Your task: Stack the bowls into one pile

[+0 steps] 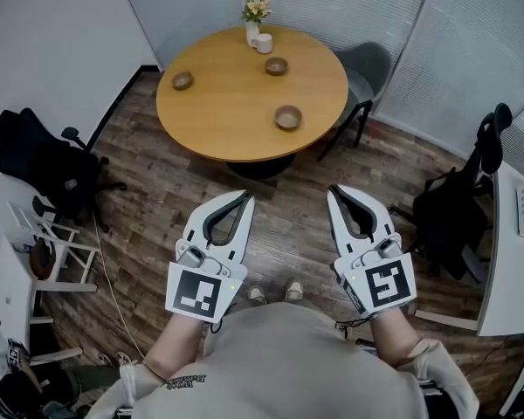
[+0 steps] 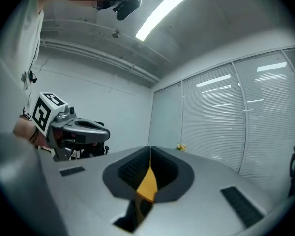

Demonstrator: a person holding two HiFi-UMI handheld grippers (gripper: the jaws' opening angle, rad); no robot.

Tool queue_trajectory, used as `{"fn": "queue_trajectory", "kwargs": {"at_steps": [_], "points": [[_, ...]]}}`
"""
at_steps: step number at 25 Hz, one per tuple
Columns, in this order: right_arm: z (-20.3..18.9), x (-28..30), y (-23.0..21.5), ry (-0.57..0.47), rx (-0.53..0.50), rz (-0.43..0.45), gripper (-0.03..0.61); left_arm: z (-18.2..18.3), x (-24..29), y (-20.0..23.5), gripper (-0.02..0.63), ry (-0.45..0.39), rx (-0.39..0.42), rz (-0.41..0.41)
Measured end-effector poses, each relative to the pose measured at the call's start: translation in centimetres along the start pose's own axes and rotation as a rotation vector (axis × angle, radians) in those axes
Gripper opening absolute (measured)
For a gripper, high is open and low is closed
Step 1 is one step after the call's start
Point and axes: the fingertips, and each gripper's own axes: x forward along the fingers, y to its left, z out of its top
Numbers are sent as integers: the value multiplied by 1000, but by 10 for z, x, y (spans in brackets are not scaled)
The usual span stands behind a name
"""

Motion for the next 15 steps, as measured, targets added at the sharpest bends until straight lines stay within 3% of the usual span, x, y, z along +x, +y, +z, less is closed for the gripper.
{"fn": "queue_trajectory", "kwargs": {"at_steps": [15], "points": [[-15,-13,-27,7,12,9,29,3,11,-18,21,-12,3,25]]}}
